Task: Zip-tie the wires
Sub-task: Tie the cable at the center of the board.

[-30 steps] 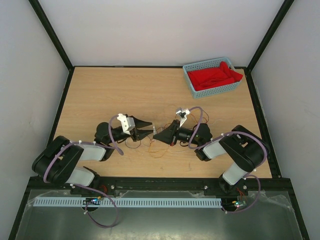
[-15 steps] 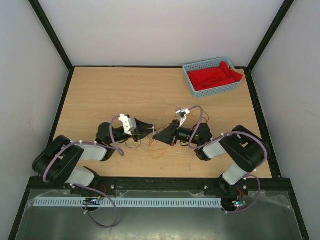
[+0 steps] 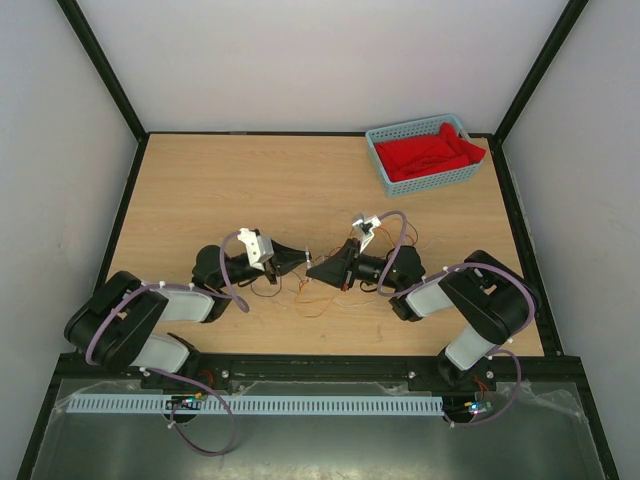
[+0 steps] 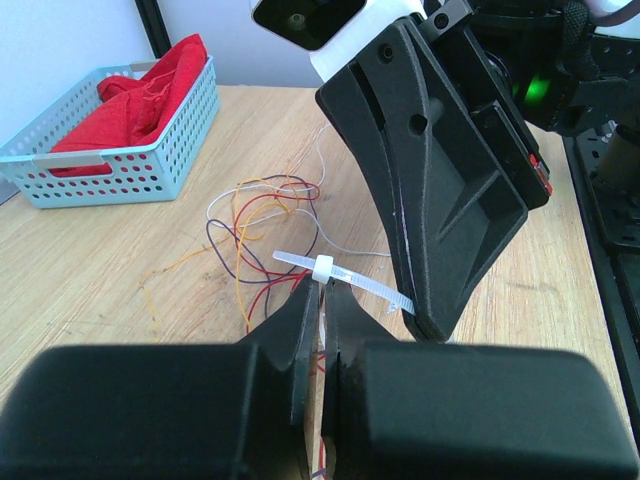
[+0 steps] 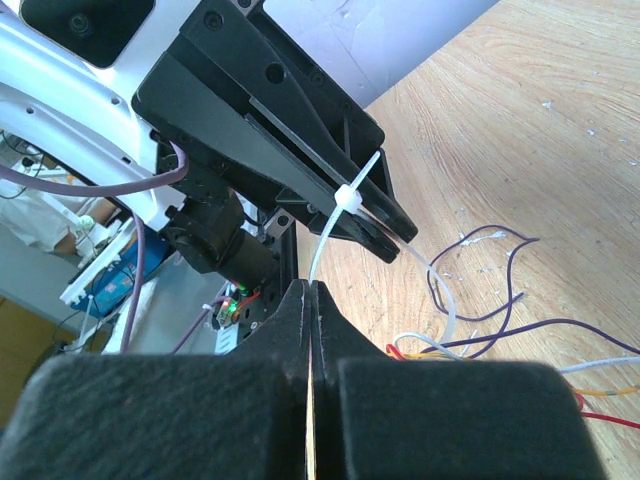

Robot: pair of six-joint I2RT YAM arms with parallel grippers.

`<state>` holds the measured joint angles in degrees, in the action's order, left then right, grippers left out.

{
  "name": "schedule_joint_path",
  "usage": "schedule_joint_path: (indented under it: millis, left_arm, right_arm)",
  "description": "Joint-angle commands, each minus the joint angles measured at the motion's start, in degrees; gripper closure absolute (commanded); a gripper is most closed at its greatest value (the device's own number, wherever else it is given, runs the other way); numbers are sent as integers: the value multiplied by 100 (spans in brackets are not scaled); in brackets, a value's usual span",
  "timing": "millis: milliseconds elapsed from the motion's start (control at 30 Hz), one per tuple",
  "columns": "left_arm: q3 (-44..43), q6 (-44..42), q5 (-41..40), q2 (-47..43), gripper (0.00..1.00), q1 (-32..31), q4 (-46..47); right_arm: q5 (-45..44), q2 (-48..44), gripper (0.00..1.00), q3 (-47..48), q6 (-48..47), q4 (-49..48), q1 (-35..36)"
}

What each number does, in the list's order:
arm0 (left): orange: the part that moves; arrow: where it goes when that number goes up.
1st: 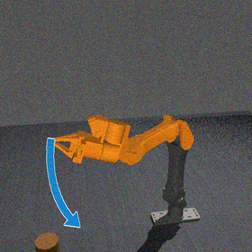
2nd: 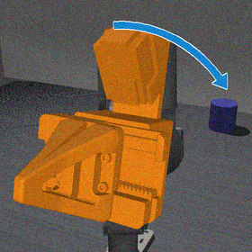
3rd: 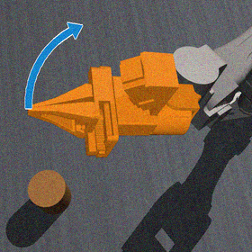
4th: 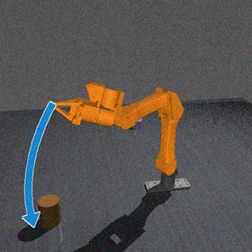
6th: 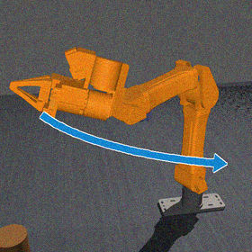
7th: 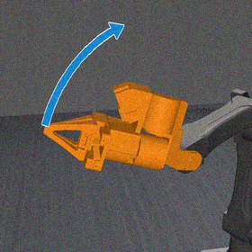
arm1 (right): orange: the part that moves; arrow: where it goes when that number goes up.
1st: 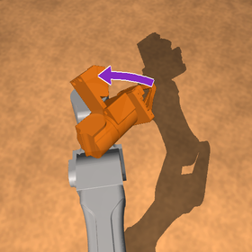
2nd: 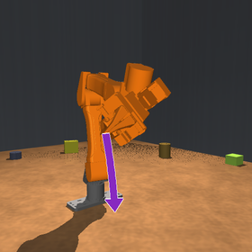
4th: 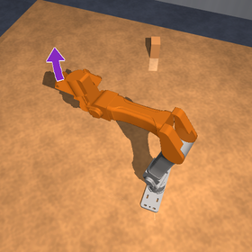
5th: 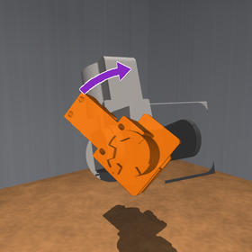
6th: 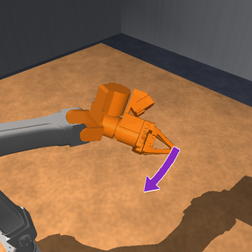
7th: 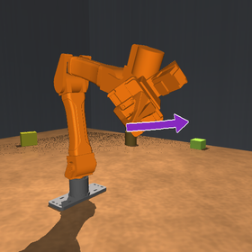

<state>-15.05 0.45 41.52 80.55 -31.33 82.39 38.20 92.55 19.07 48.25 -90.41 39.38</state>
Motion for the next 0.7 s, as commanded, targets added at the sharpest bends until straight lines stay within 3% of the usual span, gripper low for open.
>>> schedule_joint_path:
  millis: [0,667]
  left_arm:
    - [-77,-4,-41,-7,96,-31,246]
    - [-60,-18,-78,56,100,-31,242]
  right_arm:
    - [-38,-61,98,89,22,-535,-35]
    - [-108,-122,80,21,-167,-116,-44]
